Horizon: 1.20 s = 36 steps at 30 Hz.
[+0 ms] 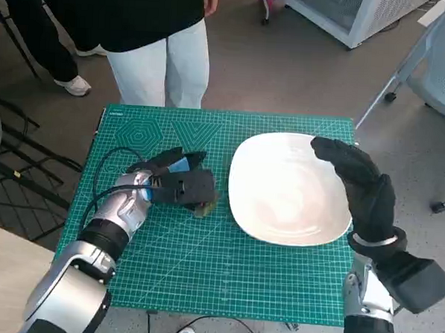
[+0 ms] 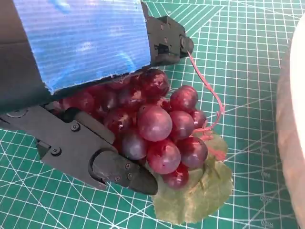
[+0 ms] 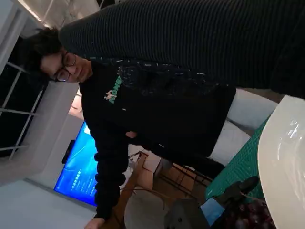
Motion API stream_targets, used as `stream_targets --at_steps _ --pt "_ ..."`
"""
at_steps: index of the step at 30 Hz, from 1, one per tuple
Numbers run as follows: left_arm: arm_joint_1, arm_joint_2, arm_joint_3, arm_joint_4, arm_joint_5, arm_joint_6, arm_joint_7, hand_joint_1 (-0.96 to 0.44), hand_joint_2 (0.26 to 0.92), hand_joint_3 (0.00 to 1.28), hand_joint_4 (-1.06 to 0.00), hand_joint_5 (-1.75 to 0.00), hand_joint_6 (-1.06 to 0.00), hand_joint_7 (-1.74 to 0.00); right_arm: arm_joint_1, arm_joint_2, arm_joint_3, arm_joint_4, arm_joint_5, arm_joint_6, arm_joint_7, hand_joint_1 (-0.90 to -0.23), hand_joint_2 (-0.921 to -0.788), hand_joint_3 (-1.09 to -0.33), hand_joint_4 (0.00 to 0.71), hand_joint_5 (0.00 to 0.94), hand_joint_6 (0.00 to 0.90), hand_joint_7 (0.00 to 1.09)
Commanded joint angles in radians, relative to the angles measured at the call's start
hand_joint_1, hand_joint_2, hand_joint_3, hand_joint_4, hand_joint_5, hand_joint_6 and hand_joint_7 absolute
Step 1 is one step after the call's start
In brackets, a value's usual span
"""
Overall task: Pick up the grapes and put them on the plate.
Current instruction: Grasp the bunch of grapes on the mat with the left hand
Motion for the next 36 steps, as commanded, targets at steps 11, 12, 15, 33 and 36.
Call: stream_targets --at_steps 11,12,15,33,36 --pt "0.014 -0.015 -0.026 0.060 0.015 0.020 0.027 -0.22 0.709 0.00 -0.34 -0.88 -0.38 -0.01 0.008 -0.006 0.000 0.009 -0.003 0.008 0.003 -0.576 -0.921 -0.683 0.189 0.001 0.000 0.35" --pt "0.015 -0.015 -0.027 0.059 0.016 0.022 0.028 -0.20 0.710 0.00 -0.34 -0.96 -0.38 -0.01 0.008 -0.006 0.000 0.009 -0.002 0.008 0.003 -0.576 -0.921 -0.683 0.189 0.001 0.000 0.35" --pt "0.020 -0.015 -0.033 0.054 0.018 0.022 0.033 -0.18 0.715 0.00 -0.36 -0.98 -0.41 -0.01 0.009 -0.006 0.000 0.009 -0.002 0.008 0.004 -0.575 -0.921 -0.683 0.189 0.001 -0.001 0.35" --pt "0.188 0.084 -0.082 -0.324 0.120 0.064 0.129 0.00 0.920 0.13 -0.62 -1.22 -0.54 -1.24 0.002 -0.005 0.001 0.011 -0.003 0.009 -0.002 -0.575 -0.921 -0.681 0.189 0.001 0.002 0.34" --pt "0.204 0.090 -0.074 -0.352 0.120 0.071 0.125 0.00 0.921 0.14 -0.61 -1.23 -0.54 -1.28 0.000 -0.004 0.002 0.011 -0.004 0.011 -0.003 -0.579 -0.921 -0.679 0.190 0.001 0.003 0.34"
